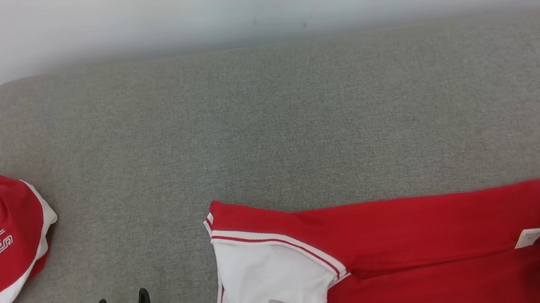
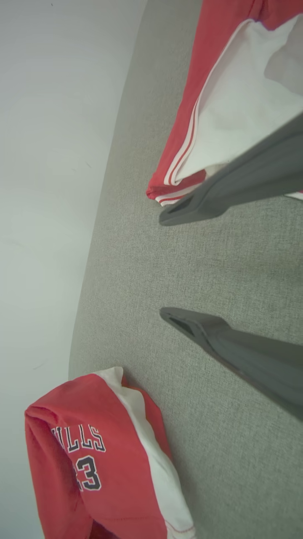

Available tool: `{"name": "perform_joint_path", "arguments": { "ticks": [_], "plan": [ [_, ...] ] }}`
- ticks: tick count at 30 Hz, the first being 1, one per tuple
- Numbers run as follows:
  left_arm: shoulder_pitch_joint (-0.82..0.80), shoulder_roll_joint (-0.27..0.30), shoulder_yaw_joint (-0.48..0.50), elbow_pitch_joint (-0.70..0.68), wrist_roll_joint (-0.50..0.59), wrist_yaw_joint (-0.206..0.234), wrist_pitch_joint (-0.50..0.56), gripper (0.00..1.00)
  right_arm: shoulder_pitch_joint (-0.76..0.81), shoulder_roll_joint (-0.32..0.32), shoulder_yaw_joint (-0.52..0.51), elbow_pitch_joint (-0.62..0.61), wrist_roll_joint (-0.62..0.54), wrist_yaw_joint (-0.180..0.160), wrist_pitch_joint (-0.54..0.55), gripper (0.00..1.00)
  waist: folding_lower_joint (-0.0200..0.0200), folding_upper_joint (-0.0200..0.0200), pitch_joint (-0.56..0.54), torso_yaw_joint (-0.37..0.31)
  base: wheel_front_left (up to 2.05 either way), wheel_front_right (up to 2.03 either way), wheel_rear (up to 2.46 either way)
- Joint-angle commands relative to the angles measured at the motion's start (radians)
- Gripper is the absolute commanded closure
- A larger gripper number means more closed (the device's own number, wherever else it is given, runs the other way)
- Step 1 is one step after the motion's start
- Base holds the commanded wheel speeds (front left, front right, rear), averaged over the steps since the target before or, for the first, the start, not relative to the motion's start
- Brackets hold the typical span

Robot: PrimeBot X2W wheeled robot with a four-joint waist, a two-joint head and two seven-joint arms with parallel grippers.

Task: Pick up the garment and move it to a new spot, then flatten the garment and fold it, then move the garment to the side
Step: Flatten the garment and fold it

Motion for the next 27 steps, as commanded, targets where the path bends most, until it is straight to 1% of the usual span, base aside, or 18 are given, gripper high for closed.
{"name": "perform_joint_path", "arguments": {
  "ticks": [1, 13, 18, 20, 22, 24, 27],
  "plan": [
    [0.009, 0.003, -0.001, -0.004, -0.009, 0.003, -0.002, 0.0, 0.005, -0.015, -0.039, 0.008, -0.013, -0.006, 0.001, 1.0, 0.0, -0.0001, 0.001, -0.004, 0.0, 0.0, 0.0],
    [0.0, 0.011, -0.006, -0.002, -0.015, 0.008, -0.008, 0.0, 0.026, -0.002, -0.305, -0.149, -0.059, -0.004, 0.019, 1.0, 0.0, -0.0001, 0.012, -0.043, 0.0, 0.0, 0.0],
    [-0.006, 0.013, -0.01, 0.003, -0.016, 0.008, -0.01, 0.0, 0.048, 0.011, -0.361, -0.21, -0.088, -0.004, 0.042, 1.0, 0.0, -0.0001, 0.014, -0.05, 0.0, 0.0, 0.0],
    [-0.01, 0.014, -0.011, 0.006, -0.018, 0.008, -0.011, 0.0, 0.062, 0.024, -0.371, -0.243, -0.102, -0.004, 0.057, 1.0, 0.0, -0.0001, 0.013, -0.052, 0.0, 0.0, 0.0],
    [-0.012, 0.015, -0.012, 0.01, -0.02, 0.007, -0.01, 0.0, 0.073, 0.042, -0.358, -0.279, -0.099, -0.004, 0.073, 1.0, 0.0, -0.0001, 0.011, -0.053, 0.0, 0.0, 0.0],
    [-0.012, 0.016, -0.013, 0.014, -0.023, 0.007, -0.012, 0.0, 0.09, 0.061, -0.32, -0.321, -0.077, -0.004, 0.096, 1.0, 0.0, -0.0001, 0.007, -0.054, 0.0, 0.0, 0.0],
    [-0.01, 0.016, -0.014, 0.02, -0.024, 0.006, -0.015, 0.0, 0.114, 0.081, -0.236, -0.388, -0.029, -0.004, 0.134, 1.0, 0.0, -0.0001, 0.0, -0.055, 0.0, 0.0, 0.0]
  ]
}}
